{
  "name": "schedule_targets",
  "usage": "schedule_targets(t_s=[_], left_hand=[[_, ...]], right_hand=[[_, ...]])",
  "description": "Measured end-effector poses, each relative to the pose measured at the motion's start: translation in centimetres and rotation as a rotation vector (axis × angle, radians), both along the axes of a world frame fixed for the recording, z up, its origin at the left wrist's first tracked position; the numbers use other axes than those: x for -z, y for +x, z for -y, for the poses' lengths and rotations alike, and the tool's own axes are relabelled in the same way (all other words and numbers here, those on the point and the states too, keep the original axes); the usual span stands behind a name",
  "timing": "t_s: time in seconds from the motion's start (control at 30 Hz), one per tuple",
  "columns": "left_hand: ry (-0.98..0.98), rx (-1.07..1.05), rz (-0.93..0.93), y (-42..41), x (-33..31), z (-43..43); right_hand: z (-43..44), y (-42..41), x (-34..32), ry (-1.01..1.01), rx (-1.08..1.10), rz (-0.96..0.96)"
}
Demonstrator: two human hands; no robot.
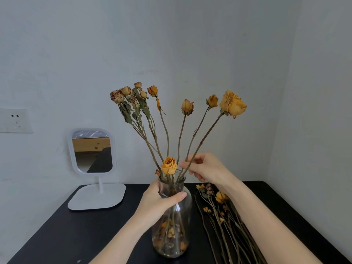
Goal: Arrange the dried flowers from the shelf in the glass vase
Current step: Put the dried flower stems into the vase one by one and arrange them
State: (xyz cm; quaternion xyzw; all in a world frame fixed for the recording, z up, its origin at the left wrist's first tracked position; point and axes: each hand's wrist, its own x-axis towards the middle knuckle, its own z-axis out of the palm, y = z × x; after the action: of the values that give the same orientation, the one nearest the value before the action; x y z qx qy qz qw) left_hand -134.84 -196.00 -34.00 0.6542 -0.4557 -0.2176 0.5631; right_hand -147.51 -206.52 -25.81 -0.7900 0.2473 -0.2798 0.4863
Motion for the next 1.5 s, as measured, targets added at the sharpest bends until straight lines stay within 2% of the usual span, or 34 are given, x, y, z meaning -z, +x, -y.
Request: schedule_targets(t_s=[0.3, 0.47, 0.63, 0.73, 0.87, 0.93, 1.03, 1.1, 1.2, 1.33, 1.5], left_hand=[[0.023, -0.034, 0.050, 0.1, 0.1, 0.1], [0.021, -0.133, 0.111, -1.2, 0.2, -1.2], [-0.207, -0.440, -0.036, -5.2, 2.0, -5.1], [-0.260, -0.398, 0.007, -8.3, 4.9, -6.6], [0.081, -0.025, 0.062, -10.7, 6.3, -5.9], [0.238, 0.058, 0.113, -11.1, 6.5, -4.3], [0.445, 0.054, 0.272, -12.0, 6.8, -1.0], [0.555, -0.029, 0.373, -11.9, 6.7, 0.4], [0.672, -0.103, 0.428, -12.0, 7.0, 2.4], [0.757, -0.093, 0.492, -12.1, 7.7, 3.9], [0.775, -0.119, 0.517, -11.8, 7.9, 4.4]], right_hand=[[-0.1, -0.3, 0.8, 0.010, -0.012, -0.002], [-0.2, -1.2, 0.7, 0.048, -0.012, -0.005], [0.3, -3.4, 1.3, 0.077, -0.004, -0.005], [1.2, -5.7, 2.7, 0.124, 0.051, -0.046], [2.7, -8.6, 5.5, 0.114, 0.205, -0.201], [3.2, -10.0, 7.2, 0.097, 0.237, -0.304], [3.8, -11.1, 9.7, 0.072, 0.243, -0.475], [3.6, -10.6, 10.8, 0.033, 0.226, -0.563], [3.6, -9.5, 12.2, -0.052, 0.215, -0.663], [3.9, -7.7, 13.4, -0.121, 0.261, -0.794], [4.1, -6.0, 14.2, -0.189, 0.306, -0.963]])
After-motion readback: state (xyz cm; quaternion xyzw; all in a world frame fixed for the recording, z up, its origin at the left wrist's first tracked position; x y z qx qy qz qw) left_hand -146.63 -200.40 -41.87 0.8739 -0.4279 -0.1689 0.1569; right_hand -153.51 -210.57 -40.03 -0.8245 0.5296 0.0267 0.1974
